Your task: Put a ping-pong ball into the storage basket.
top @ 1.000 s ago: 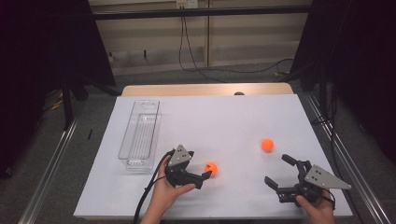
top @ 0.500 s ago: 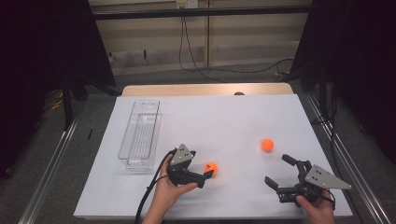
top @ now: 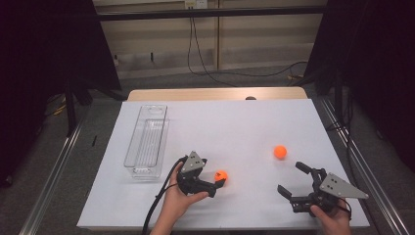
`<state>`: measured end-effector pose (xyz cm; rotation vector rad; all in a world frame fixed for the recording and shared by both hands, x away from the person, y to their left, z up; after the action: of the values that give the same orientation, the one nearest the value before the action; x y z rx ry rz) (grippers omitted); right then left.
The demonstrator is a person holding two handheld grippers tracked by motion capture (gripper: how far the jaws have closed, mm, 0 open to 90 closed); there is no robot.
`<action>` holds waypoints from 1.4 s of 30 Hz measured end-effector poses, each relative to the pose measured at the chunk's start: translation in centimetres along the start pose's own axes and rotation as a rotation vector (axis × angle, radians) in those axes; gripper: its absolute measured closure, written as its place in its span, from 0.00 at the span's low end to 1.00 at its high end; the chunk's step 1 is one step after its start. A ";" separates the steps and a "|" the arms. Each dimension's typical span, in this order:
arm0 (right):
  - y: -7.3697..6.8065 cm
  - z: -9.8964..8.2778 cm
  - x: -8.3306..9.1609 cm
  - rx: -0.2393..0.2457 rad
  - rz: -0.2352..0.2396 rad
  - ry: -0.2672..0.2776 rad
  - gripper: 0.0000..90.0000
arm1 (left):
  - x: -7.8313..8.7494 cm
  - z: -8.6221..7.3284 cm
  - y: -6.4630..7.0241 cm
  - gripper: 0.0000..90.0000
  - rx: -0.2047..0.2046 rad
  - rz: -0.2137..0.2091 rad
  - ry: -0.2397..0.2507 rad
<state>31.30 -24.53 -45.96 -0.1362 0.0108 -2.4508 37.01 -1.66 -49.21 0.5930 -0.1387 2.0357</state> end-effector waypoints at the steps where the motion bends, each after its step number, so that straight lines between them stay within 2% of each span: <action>1: 0.0 0.0 0.0 0.000 -0.001 0.000 0.02 | 0.0 -0.1 0.0 0.07 -0.004 -0.001 -0.008; 18: 0.1 0.0 0.0 0.002 -0.002 0.001 0.02 | -0.7 -0.3 0.2 0.11 0.009 -0.011 -0.027; 23: 0.1 0.0 0.1 0.002 -0.001 0.002 0.02 | -0.9 -0.5 0.2 0.13 -0.007 -0.012 -0.050; 27: 0.1 0.0 0.1 0.002 -0.002 0.002 0.02 | -1.0 -0.5 0.2 0.15 0.000 -0.008 -0.047; 42: 0.0 0.0 0.1 0.002 0.000 0.002 0.02 | -1.2 -0.5 0.4 0.22 -0.026 -0.015 -0.060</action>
<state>31.28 -24.60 -45.91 -0.1324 0.0091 -2.4510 36.95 -2.69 -50.18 0.6379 -0.1953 1.9992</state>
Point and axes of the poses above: each handheld gripper's, and its own axes: x roughly backward along the jaws, z roughly out of its top, y roughly to its right, the point moved 10 cm from there along -x, roughly forward along the jaws, and after that the axes turned 3 degrees about y, right-handed, at the moved point
